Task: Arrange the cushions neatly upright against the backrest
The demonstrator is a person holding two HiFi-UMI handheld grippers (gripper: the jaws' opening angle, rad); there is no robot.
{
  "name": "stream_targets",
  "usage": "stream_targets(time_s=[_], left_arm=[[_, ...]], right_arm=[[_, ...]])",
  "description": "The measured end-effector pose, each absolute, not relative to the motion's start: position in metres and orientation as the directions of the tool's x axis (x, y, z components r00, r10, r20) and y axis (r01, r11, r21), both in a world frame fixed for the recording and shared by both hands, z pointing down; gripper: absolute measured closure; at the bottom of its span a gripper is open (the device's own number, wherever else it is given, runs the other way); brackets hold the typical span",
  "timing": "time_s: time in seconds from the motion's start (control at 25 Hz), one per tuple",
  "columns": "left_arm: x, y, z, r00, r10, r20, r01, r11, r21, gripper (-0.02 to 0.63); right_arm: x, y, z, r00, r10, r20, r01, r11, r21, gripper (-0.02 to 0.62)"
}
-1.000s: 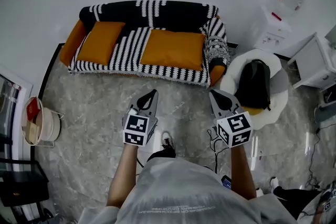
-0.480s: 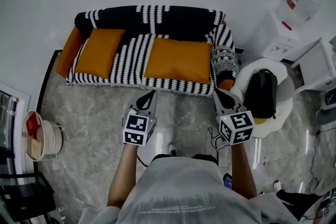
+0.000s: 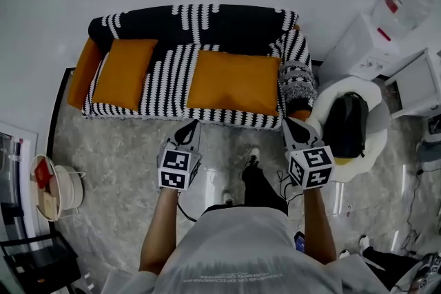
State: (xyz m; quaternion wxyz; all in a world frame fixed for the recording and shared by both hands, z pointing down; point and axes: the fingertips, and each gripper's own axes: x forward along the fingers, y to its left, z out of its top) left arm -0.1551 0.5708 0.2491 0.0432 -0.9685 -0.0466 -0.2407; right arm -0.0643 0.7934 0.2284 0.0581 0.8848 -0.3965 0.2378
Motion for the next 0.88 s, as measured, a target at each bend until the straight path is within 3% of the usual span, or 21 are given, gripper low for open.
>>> stream_targets(time_s=[0.52,0.88], left_arm=[[-0.026,0.52,0.301,0.824,-0.015,0.566,0.021,-0.998,-0.057,0.592],[0.007,0.485,0.358,0.743,-0.06,0.667,-0.017,-0.997,-0.071,0.591]], right_arm=[[0.093,0.783,0.295,0.509,-0.632,0.584,-0.706,-0.695,-0.136,0.601],[0.144,0.765,0.343,0.413,-0.634,0.654,-0.743,-0.65,-0.161,0.585]])
